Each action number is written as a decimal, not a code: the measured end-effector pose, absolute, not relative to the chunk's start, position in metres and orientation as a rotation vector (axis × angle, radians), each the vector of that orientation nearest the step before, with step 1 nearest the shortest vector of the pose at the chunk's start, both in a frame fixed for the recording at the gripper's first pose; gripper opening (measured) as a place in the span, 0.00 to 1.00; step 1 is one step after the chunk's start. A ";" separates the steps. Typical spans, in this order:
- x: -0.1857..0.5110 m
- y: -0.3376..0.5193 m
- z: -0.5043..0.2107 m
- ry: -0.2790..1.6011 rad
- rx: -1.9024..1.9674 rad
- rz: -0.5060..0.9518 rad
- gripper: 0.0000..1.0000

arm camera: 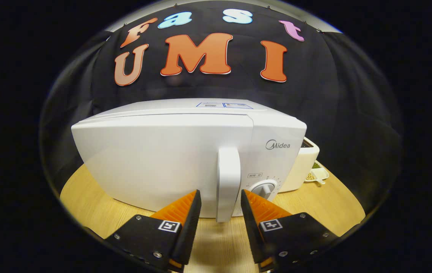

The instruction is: Open the microwave, put the food inside, and close the microwave door.

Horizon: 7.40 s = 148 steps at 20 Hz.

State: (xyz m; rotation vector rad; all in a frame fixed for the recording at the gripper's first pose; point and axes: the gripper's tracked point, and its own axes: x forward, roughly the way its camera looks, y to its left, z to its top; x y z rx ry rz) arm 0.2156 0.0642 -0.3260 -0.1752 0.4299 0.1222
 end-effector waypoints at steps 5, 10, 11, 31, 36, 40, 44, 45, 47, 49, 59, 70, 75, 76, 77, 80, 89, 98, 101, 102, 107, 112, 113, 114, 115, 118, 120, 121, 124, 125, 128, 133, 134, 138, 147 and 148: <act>0.221 0.059 -0.327 0.431 -0.132 0.110 0.25; 0.219 0.058 -0.326 0.414 -0.117 0.066 0.11; 0.218 0.058 -0.327 0.415 -0.121 0.060 0.11; 0.035 0.100 -0.329 0.435 -0.153 0.000 0.11; -0.010 0.139 -0.332 0.426 -0.181 0.038 0.15; -0.042 0.173 -0.334 0.433 -0.191 0.063 0.14; -0.066 0.204 -0.336 0.459 -0.181 0.031 0.14; -0.071 0.214 -0.336 0.465 -0.173 0.035 0.14; -0.084 0.243 -0.338 0.474 -0.194 0.078 0.14; -0.097 0.272 -0.338 0.477 -0.210 0.139 0.14; -0.197 0.388 -0.305 0.434 -0.235 0.588 0.71; -0.183 0.366 -0.201 0.384 -0.124 0.697 0.98; -0.119 0.320 -0.134 0.269 -0.080 0.606 0.98; -0.103 0.307 -0.123 0.242 -0.076 0.577 0.98; -0.085 0.291 -0.114 0.216 -0.080 0.544 0.98; -0.041 0.236 -0.105 0.181 -0.106 0.450 0.98; 0.050 0.034 -0.124 0.186 -0.168 0.156 0.98; 0.061 -0.108 -0.197 0.272 -0.107 -0.012 0.98; 0.059 -0.130 -0.227 0.309 -0.032 -0.022 0.98; 0.060 -0.133 -0.238 0.324 0.000 -0.016 0.98; 0.070 -0.146 -0.300 0.403 0.148 0.001 0.98; 0.076 -0.147 -0.362 0.526 0.285 0.035 0.96; 0.075 -0.144 -0.369 0.543 0.311 0.047 0.94; 0.074 -0.140 -0.374 0.558 0.333 0.059 0.86; 0.073 -0.136 -0.378 0.568 0.349 0.075 0.82; 0.070 -0.127 -0.376 0.566 0.379 0.105 0.51; 0.071 -0.122 -0.374 0.563 0.373 0.101 0.32; 0.071 -0.121 -0.371 0.564 0.365 0.100 0.26; 0.073 -0.120 -0.365 0.569 0.339 0.070 0.12; 0.075 -0.122 -0.361 0.568 0.320 0.057 0.10; 0.074 -0.117 -0.342 0.548 0.256 0.043 0.09; 0.063 -0.097 -0.297 0.501 0.201 0.042 0.09; 0.060 -0.090 -0.290 0.495 0.199 0.044 0.09; 0.050 -0.054 -0.265 0.471 0.225 0.053 0.09; 0.060 0.056 -0.249 0.454 0.462 0.153 0.09; 0.063 0.068 -0.253 0.458 0.492 0.160 0.09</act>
